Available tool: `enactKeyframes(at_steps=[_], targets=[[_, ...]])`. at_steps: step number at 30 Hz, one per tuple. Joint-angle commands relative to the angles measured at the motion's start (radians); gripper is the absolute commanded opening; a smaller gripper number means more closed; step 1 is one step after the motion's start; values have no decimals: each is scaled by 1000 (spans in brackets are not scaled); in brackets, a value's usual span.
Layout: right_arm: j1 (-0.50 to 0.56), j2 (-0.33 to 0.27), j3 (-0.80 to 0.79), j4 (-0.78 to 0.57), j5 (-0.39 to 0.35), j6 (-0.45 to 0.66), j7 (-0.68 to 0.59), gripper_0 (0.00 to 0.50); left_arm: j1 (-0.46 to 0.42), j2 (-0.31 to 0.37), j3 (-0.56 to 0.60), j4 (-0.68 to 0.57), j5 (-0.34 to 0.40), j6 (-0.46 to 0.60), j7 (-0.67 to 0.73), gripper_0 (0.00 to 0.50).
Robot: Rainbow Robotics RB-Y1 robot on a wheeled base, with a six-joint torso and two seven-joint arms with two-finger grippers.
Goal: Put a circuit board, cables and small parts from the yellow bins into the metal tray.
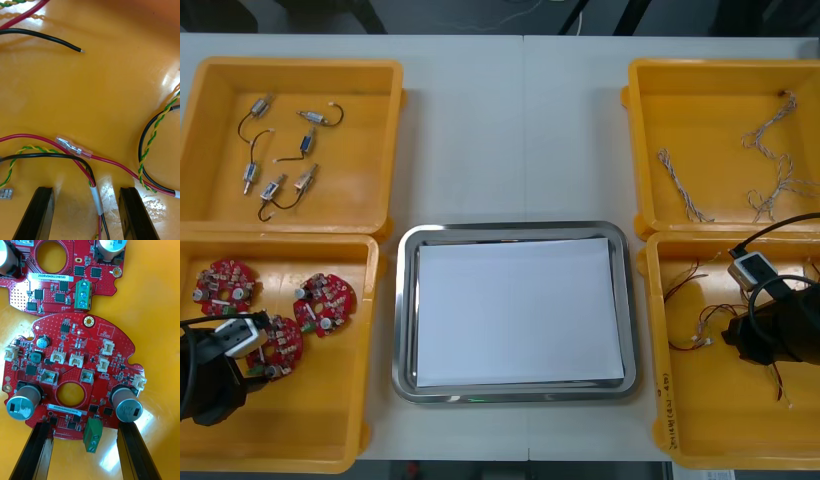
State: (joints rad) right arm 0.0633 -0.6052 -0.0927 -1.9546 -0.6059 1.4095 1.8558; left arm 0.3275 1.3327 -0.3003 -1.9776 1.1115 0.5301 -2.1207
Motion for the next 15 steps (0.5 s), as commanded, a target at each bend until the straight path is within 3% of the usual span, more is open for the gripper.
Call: enactKeyframes(at_steps=[1,2,3,4,5,15], targets=[[26,10,16,-6,8,-12,-46,500,-13,37,-5,-1,-9,-12,-93,500],[26,10,18,-6,9,-14,-47,500,-13,37,-5,-1,-9,-12,-93,500],[26,12,22,-6,9,-20,-49,500,-13,37,-3,-1,-9,-12,-91,375],[26,10,24,-6,9,-26,-53,500,-11,37,-5,-1,-9,-12,-91,144],[26,10,27,-6,9,-30,-56,500,-11,37,-5,-1,-9,-12,-93,0],[30,12,34,-6,9,-38,-79,500,-10,37,0,-1,4,-12,-91,0]])
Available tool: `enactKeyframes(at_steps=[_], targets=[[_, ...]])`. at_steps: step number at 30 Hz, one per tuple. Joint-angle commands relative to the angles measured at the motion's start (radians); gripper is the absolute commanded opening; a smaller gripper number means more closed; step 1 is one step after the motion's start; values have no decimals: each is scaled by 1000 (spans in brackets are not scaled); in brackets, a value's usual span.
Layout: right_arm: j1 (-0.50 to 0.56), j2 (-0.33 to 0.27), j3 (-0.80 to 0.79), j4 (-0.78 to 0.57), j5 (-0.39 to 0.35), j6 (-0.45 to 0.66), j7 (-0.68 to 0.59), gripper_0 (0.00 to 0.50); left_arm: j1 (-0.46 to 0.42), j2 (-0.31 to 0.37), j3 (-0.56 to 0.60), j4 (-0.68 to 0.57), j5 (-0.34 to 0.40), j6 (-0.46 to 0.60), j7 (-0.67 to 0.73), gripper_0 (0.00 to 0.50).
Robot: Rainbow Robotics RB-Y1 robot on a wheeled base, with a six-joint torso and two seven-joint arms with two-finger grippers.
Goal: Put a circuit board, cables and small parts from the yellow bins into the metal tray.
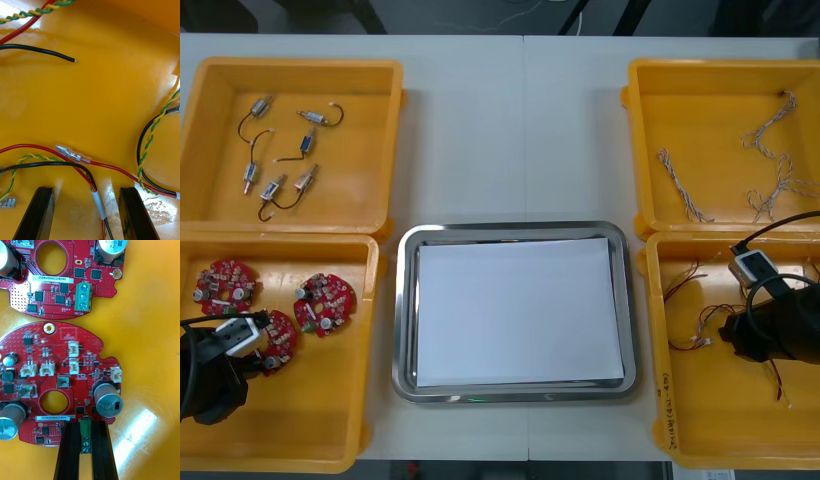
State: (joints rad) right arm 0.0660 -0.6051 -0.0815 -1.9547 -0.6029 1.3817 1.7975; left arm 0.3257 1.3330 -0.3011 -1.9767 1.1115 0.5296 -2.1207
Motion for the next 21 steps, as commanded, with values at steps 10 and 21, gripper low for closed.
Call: enactKeyframes(at_steps=[10,21], targets=[[29,11,25,-6,6,-10,-26,153,67,37,106,-41,16,29,-87,0],[31,10,19,-6,11,-47,-20,0,153,-60,372,-136,37,291,-70,0]])
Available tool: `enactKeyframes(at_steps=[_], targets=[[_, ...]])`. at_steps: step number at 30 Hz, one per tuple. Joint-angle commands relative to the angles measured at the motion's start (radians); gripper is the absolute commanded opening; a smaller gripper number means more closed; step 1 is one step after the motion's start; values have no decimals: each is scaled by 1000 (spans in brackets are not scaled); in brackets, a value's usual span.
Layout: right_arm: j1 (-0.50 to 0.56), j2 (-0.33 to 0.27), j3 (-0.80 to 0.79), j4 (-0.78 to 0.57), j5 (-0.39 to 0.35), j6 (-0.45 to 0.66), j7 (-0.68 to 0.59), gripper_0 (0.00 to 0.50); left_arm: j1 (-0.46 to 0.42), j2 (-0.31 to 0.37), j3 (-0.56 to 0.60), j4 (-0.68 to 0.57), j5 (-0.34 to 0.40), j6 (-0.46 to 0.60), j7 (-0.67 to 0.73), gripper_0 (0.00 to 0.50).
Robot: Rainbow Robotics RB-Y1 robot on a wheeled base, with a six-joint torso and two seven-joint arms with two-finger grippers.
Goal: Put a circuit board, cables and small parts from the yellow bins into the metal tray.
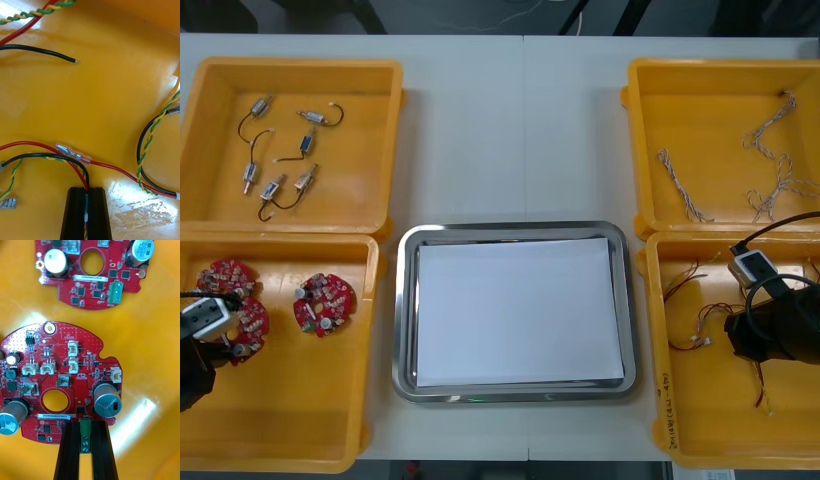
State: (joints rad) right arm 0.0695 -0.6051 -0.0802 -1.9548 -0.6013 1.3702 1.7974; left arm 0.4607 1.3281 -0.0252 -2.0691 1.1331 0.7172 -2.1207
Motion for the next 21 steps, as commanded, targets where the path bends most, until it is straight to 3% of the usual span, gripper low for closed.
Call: enactKeyframes(at_steps=[1,7,15,21], targets=[[27,10,14,-6,9,-39,-18,0,18,-64,107,-48,17,120,-70,0],[19,-8,-32,-56,3,-22,-9,0,4,-142,209,-97,19,275,-48,0],[4,-42,-124,-150,-32,122,-13,0,-45,-222,311,-184,8,478,28,0],[3,-82,-234,-200,-160,236,-23,0,-109,-256,335,-269,-4,625,157,0]])
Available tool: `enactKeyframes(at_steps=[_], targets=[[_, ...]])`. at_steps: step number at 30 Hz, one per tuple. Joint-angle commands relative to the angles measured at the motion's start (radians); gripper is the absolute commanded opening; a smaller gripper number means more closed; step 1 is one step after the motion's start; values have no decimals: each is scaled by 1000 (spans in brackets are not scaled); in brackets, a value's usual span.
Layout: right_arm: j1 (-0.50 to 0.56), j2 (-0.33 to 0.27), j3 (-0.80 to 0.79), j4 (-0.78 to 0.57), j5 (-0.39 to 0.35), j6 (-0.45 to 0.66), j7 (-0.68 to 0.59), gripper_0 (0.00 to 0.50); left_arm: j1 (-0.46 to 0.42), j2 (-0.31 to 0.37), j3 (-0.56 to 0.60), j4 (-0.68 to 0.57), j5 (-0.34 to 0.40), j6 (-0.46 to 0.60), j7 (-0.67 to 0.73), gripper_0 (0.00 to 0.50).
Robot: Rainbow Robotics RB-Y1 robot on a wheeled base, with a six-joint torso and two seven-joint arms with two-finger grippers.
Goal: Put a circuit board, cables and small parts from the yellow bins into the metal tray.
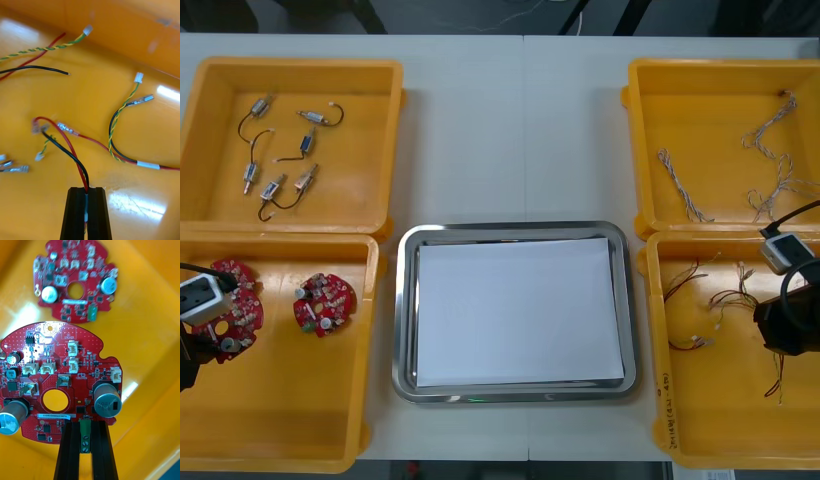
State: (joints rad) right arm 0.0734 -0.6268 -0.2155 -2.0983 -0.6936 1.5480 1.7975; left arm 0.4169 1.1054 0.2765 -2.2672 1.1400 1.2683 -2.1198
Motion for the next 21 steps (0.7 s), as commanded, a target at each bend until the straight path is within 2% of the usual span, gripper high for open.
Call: enactKeyframes(at_steps=[1,9,14,21], targets=[[-3,-68,-117,-65,-87,78,-24,0,-79,-36,33,-84,-14,95,181,0],[-3,-159,-220,-126,-198,205,-41,0,-214,-59,-3,-189,-39,253,336,0],[-4,-226,-286,-149,-260,277,-56,0,-340,-73,-86,-232,-52,326,440,0],[-29,-275,-298,-207,-280,337,-78,0,-501,-99,-241,-252,-95,361,574,0]])
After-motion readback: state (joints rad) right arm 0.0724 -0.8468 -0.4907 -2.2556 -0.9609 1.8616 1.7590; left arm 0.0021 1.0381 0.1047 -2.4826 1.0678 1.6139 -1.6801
